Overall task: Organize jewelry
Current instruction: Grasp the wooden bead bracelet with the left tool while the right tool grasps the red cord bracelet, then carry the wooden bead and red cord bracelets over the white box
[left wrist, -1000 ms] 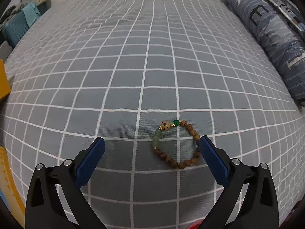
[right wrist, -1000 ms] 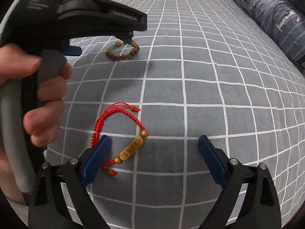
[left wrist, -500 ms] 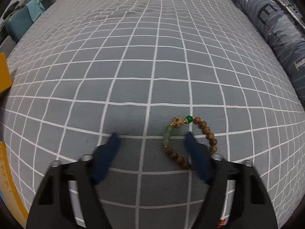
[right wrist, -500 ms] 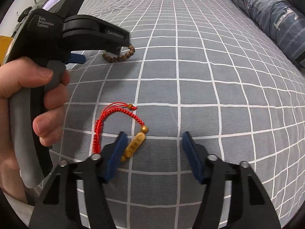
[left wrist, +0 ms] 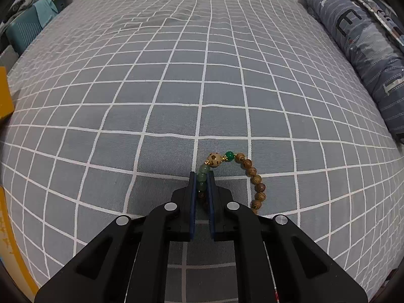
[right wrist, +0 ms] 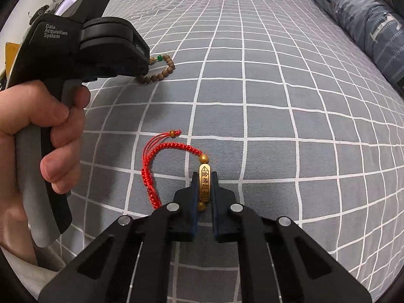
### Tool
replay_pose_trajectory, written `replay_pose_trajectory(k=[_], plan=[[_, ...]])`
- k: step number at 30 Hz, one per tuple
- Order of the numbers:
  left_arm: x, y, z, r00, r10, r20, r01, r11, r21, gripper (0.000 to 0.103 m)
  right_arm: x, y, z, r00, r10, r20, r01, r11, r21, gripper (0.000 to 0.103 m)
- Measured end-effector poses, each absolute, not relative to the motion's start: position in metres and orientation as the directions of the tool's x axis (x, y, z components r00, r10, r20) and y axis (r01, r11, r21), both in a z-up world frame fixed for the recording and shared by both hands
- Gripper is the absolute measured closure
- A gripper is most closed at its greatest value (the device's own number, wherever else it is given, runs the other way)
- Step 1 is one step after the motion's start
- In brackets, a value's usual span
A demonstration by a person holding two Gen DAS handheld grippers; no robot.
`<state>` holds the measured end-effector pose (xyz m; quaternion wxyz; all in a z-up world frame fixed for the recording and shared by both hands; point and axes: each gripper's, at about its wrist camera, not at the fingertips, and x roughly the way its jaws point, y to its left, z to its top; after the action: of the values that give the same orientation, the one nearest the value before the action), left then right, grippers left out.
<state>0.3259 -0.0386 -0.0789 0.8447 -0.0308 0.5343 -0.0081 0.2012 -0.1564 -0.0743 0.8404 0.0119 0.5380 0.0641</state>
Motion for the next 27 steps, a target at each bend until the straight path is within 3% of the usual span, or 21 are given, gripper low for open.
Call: replay_pose_trajectory(k=[27], plan=[[0.285, -0.029, -0.031, 0.500, -0.041, -0.865, 0.020, 0.999, -0.035, 0.096, 0.177, -0.155, -0.035, 0.489, 0.134, -0.862, -0.075, 0.991, 0.111, 0.095]])
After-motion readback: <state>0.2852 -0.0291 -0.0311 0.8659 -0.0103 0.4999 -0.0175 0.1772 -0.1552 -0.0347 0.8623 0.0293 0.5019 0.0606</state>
